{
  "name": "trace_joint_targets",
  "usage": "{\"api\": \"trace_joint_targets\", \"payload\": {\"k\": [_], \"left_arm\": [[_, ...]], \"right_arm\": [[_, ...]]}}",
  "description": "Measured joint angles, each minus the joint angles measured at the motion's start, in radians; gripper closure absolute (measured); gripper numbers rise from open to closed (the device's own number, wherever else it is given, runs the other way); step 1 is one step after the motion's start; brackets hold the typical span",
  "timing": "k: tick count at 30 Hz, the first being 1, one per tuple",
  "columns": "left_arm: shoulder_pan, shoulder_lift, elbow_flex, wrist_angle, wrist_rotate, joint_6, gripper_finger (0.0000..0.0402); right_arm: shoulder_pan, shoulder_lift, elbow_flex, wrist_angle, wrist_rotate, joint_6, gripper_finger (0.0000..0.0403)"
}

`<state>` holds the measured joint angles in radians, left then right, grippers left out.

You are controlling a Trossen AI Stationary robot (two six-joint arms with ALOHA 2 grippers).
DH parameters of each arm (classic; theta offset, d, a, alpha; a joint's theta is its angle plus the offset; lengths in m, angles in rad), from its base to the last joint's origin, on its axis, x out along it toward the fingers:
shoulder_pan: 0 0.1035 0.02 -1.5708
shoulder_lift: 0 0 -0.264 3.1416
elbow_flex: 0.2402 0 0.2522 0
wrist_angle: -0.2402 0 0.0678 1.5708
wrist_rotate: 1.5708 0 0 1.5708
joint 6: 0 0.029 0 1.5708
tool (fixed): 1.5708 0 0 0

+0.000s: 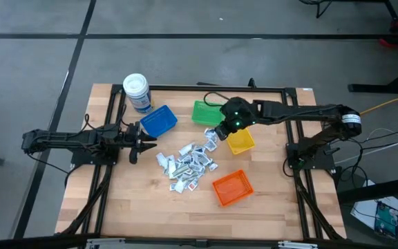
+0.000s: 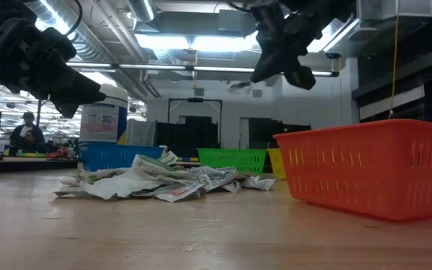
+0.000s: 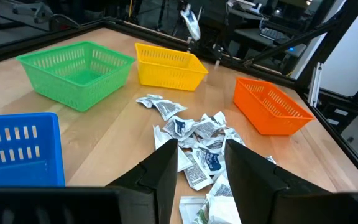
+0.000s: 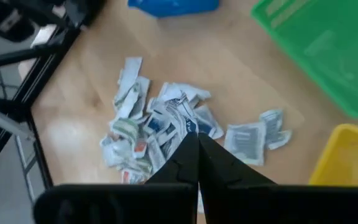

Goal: Pick & Place First Aid Supplies
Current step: Put the white alcohol pad into the blue bin

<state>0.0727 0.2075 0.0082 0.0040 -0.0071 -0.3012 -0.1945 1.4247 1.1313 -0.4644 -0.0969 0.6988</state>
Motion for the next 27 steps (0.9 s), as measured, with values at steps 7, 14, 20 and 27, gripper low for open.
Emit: {"api": "trace_joint_targets", "payload": {"k": [7,14,20,27], "left_arm": [[0.000,0.000,0.000,0.000,0.000,0.000,0.0274],[0.000,0.000,0.000,0.000,0.000,0.000,0.0274],[0.000,0.000,0.000,0.000,0.000,0.000,0.0274],[0.000,0.000,0.000,0.000,0.000,0.000,0.0274]], "right_arm": [[-0.079,0.002,0.000,0.003,0.087,-0.052,0.0401],[-0.191,0.011,0.000,0.027,0.105,-0.137,0.0401],[-0.239,0.018,0.000,0.160,0.082,-0.161,0.0401],[-0.247,0.128,0.062,0.286,-0.016,-0.142,0.0401]]}}
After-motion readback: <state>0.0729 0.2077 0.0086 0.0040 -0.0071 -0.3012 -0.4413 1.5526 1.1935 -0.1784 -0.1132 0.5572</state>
